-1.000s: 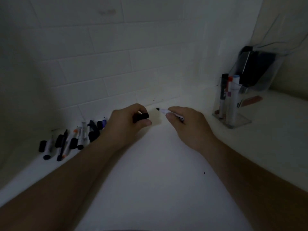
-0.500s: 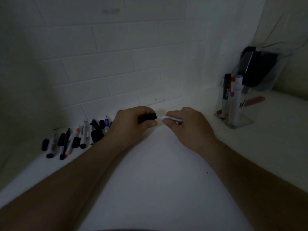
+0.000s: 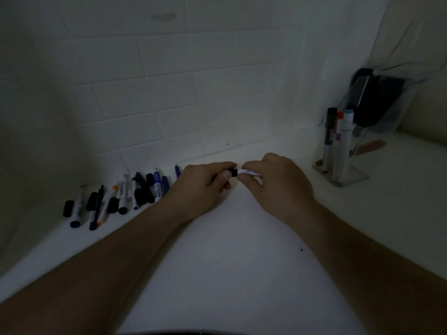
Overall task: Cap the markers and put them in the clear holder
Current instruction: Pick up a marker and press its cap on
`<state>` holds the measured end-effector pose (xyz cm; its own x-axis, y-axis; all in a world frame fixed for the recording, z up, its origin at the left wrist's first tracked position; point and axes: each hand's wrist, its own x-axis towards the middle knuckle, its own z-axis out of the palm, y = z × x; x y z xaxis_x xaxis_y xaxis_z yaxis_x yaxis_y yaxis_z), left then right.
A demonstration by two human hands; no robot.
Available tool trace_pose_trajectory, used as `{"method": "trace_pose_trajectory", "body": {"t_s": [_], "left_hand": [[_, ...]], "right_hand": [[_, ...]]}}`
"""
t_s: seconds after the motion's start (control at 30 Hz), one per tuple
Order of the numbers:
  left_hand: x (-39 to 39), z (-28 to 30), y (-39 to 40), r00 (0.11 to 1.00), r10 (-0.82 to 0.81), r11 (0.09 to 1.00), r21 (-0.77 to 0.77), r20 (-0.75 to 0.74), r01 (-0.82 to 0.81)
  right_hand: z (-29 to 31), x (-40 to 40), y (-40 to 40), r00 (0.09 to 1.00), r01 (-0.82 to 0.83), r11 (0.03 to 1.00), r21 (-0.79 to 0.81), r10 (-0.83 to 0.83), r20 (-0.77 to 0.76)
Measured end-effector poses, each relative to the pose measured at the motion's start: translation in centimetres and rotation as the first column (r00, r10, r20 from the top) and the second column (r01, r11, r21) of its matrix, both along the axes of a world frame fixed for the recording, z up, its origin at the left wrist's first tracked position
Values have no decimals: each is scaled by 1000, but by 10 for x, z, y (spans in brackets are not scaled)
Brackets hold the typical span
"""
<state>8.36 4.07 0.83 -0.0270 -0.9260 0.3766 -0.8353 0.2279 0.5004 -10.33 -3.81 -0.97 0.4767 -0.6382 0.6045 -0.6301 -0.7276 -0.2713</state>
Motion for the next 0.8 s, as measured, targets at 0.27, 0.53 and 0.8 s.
{"method": "trace_pose_trajectory", "body": {"t_s": [0.27, 0.53, 0.8], "left_hand": [[9, 2, -2, 998, 28, 999, 26, -51, -27], [12, 6, 4, 988, -70, 997, 31, -138, 75], [13, 5, 2, 987, -74, 997, -2, -145, 75]], "right_hand": [[-4, -4, -21, 980, -185, 982, 48, 181, 83], [4, -12, -10, 967, -243, 970, -11, 243, 79], [18, -18, 3, 982, -188, 968, 168, 189, 11]]}}
